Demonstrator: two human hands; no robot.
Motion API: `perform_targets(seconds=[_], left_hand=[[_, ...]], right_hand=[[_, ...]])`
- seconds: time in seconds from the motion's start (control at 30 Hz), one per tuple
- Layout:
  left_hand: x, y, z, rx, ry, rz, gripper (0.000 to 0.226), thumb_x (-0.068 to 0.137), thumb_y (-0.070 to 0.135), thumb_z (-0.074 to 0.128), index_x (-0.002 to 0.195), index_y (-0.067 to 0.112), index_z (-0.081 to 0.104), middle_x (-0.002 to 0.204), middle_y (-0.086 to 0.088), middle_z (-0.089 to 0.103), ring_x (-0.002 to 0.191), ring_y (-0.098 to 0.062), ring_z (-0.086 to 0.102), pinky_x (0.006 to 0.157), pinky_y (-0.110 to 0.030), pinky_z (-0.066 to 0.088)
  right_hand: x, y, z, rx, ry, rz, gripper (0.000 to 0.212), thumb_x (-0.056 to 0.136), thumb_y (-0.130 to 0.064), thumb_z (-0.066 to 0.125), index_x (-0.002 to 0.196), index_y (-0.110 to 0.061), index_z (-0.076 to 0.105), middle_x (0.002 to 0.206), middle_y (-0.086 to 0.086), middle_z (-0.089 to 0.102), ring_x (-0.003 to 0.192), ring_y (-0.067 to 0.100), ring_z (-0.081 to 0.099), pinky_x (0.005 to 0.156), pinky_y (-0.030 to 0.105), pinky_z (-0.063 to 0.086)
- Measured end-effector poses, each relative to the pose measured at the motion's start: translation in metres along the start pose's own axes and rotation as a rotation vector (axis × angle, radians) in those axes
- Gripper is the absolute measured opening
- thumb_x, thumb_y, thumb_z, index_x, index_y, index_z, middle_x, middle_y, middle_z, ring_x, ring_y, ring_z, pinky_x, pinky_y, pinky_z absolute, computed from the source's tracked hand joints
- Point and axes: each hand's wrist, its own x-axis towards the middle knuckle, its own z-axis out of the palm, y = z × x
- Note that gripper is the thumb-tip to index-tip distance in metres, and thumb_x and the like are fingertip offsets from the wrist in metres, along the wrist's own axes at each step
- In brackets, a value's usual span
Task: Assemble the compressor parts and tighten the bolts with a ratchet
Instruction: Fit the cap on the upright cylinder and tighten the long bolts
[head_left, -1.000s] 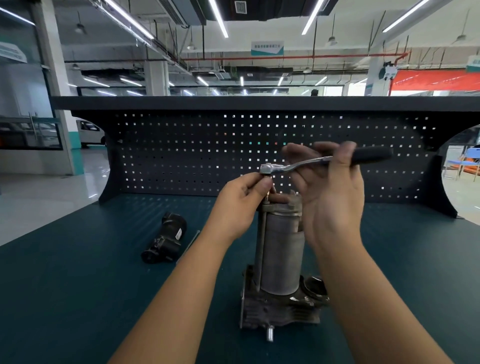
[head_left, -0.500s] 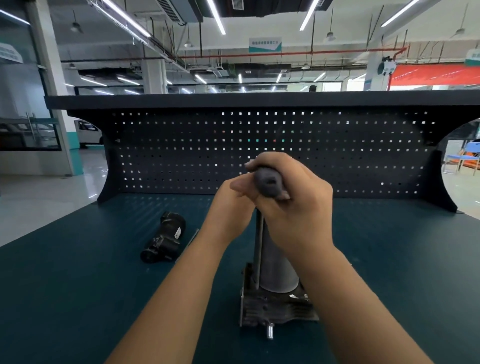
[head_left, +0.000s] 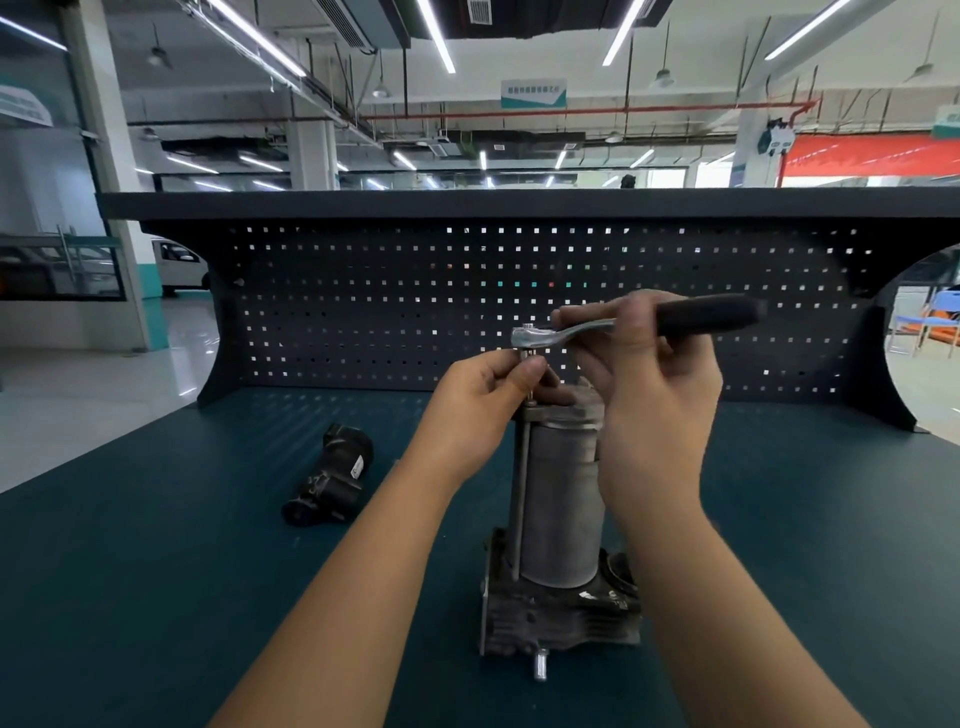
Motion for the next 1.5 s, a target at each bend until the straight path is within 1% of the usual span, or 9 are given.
perform_targets(seconds=[0.13, 0.27, 0.43, 0.67, 0.9, 1.07, 1.2, 1.4, 1.5], left_hand=[[-0.004, 0.004, 0.001, 0.039, 0.018, 0.036, 0.030, 0.093, 0.004, 0.049, 0.073, 0.023, 0.061, 0.063, 0.019, 0.065, 0.064, 0.008, 0.058, 0.062, -0.013, 0.045], [-0.013, 0.003, 0.002, -0.010, 0.057, -0.006, 0.051, 0.086, -0.019, 0.043, 0.068, 0.029, 0.043, 0.041, 0.040, 0.046, 0.050, 0.026, 0.047, 0.051, 0.004, 0.036], [-0.001, 0.001, 0.000, 0.002, -0.016, 0.021, 0.019, 0.095, 0.015, 0.050, 0.082, 0.013, 0.064, 0.069, 0.016, 0.070, 0.070, 0.007, 0.063, 0.064, -0.006, 0.044], [0.001, -0.005, -0.001, 0.019, -0.012, 0.035, 0.024, 0.094, 0.030, 0.048, 0.082, 0.017, 0.064, 0.078, 0.004, 0.074, 0.085, -0.007, 0.069, 0.077, -0.012, 0.048], [-0.002, 0.003, 0.002, 0.004, 0.013, -0.001, 0.023, 0.095, 0.022, 0.049, 0.086, 0.015, 0.068, 0.073, 0.007, 0.072, 0.076, -0.002, 0.064, 0.077, -0.021, 0.047], [-0.011, 0.005, 0.001, 0.006, 0.056, -0.081, 0.079, 0.094, 0.000, 0.043, 0.033, 0.048, 0.056, 0.043, 0.027, 0.055, 0.051, 0.014, 0.055, 0.055, -0.004, 0.043], [-0.003, 0.002, -0.001, 0.005, -0.010, -0.002, 0.029, 0.096, 0.019, 0.048, 0.077, 0.026, 0.068, 0.068, 0.012, 0.069, 0.070, 0.000, 0.064, 0.067, -0.016, 0.046], [-0.002, -0.004, -0.004, -0.053, -0.053, 0.031, 0.027, 0.087, 0.041, 0.047, 0.082, 0.021, 0.065, 0.081, 0.000, 0.074, 0.089, -0.011, 0.068, 0.083, -0.018, 0.048], [-0.001, -0.006, -0.003, -0.027, -0.041, 0.018, 0.027, 0.090, 0.038, 0.047, 0.084, 0.019, 0.065, 0.081, 0.002, 0.074, 0.089, -0.009, 0.068, 0.084, -0.020, 0.048]], right_hand=[[-0.011, 0.006, 0.000, -0.716, -0.268, -0.610, 0.019, 0.068, -0.001, 0.077, 0.084, -0.004, 0.067, 0.081, 0.006, 0.068, 0.075, 0.018, 0.063, 0.065, 0.032, 0.051], [-0.012, 0.008, 0.005, -0.882, -0.299, -0.712, 0.023, 0.067, -0.004, 0.082, 0.085, 0.001, 0.068, 0.080, 0.005, 0.068, 0.070, 0.018, 0.063, 0.059, 0.033, 0.050], [-0.007, -0.004, 0.002, -0.304, -0.185, -0.168, 0.012, 0.088, -0.029, 0.060, 0.087, -0.016, 0.060, 0.083, -0.004, 0.072, 0.080, 0.012, 0.068, 0.064, 0.020, 0.052], [0.037, -0.007, -0.018, 0.537, 0.199, 0.601, 0.030, 0.102, -0.033, 0.033, 0.091, -0.008, 0.044, 0.084, 0.018, 0.071, 0.084, 0.035, 0.069, 0.082, 0.046, 0.052], [-0.009, 0.003, 0.000, -0.157, -0.074, -0.188, 0.005, 0.091, -0.019, 0.058, 0.092, -0.023, 0.055, 0.088, -0.001, 0.070, 0.086, 0.015, 0.068, 0.066, 0.023, 0.054], [-0.013, 0.005, 0.001, -0.815, -0.368, -0.660, 0.020, 0.074, 0.003, 0.069, 0.094, 0.000, 0.066, 0.091, 0.008, 0.069, 0.085, 0.013, 0.061, 0.071, 0.028, 0.051], [-0.006, -0.002, 0.000, -0.342, -0.227, -0.214, 0.010, 0.086, -0.017, 0.063, 0.093, -0.014, 0.058, 0.090, 0.002, 0.070, 0.087, 0.011, 0.066, 0.074, 0.023, 0.053], [0.024, -0.002, -0.018, 0.438, 0.004, 0.403, 0.017, 0.101, -0.025, 0.033, 0.109, -0.014, 0.042, 0.092, 0.014, 0.071, 0.093, 0.031, 0.069, 0.076, 0.037, 0.057], [0.022, 0.001, -0.019, 0.439, 0.051, 0.396, 0.012, 0.101, -0.021, 0.037, 0.105, -0.013, 0.043, 0.089, 0.014, 0.072, 0.090, 0.032, 0.070, 0.072, 0.037, 0.058]])
